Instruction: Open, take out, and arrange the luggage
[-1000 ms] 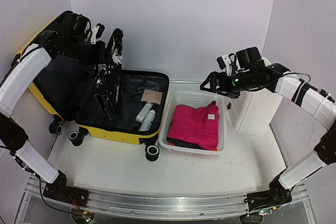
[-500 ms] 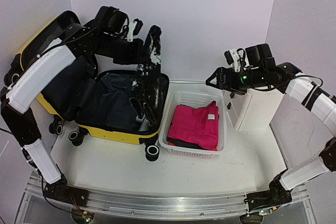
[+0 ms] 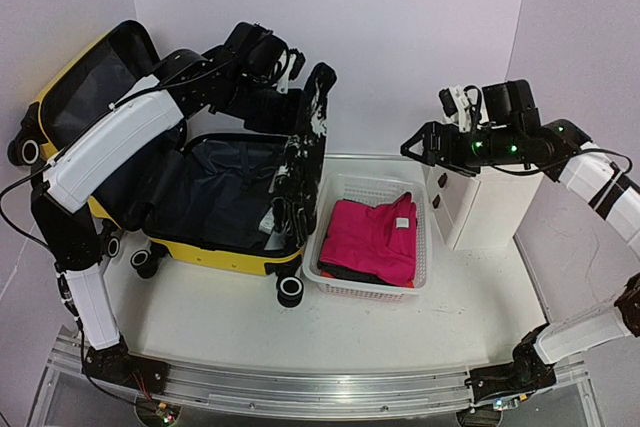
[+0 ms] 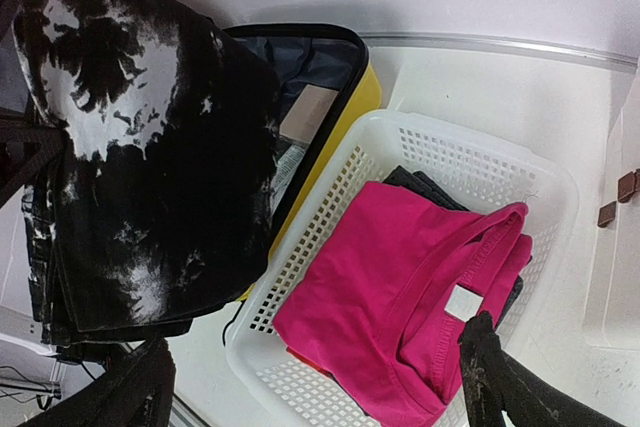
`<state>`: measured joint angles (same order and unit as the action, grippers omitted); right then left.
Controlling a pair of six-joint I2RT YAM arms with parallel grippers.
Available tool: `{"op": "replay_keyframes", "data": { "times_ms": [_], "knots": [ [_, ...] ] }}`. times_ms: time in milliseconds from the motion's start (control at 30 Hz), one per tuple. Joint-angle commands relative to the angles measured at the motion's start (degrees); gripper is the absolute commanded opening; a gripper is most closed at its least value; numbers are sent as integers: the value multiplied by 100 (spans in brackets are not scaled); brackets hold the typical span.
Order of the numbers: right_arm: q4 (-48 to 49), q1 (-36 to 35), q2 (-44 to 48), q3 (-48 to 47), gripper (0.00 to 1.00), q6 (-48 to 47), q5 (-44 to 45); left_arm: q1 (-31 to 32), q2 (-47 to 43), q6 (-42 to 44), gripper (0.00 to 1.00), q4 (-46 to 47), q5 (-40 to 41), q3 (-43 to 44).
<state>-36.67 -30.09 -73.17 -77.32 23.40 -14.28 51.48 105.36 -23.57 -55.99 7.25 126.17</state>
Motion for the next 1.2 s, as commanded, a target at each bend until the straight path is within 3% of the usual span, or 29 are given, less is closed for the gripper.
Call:
{"op": "replay_keyframes", "data": {
  "times_ms": [0,233,467,833,867,1000,1067,1100,1167],
  "knots": [
    [103,-7,161,-7,98,-51,88,175,142,88,0,468,532,682],
    [49,-6,273,54,98,-51,158,410,1000,141,0,152,830,1420],
    [-15,-6,347,107,98,-49,215,450,1447,119,0,39,888,1542],
    [-98,-10,443,224,98,58,353,450,2286,-135,0,143,22,2250],
    [-110,-7,478,226,98,64,384,450,2345,-187,7,248,-178,2267],
    [-219,-8,563,203,98,28,585,450,2541,-201,51,770,-1413,2378],
    [-366,-6,563,156,98,32,740,443,2297,-36,83,778,-1487,2168],
    [-455,-6,547,125,98,45,772,436,2039,83,90,784,-1410,1934],
    [-613,-6,489,67,98,38,787,361,1362,322,93,856,-1128,1287]
  ]
}}
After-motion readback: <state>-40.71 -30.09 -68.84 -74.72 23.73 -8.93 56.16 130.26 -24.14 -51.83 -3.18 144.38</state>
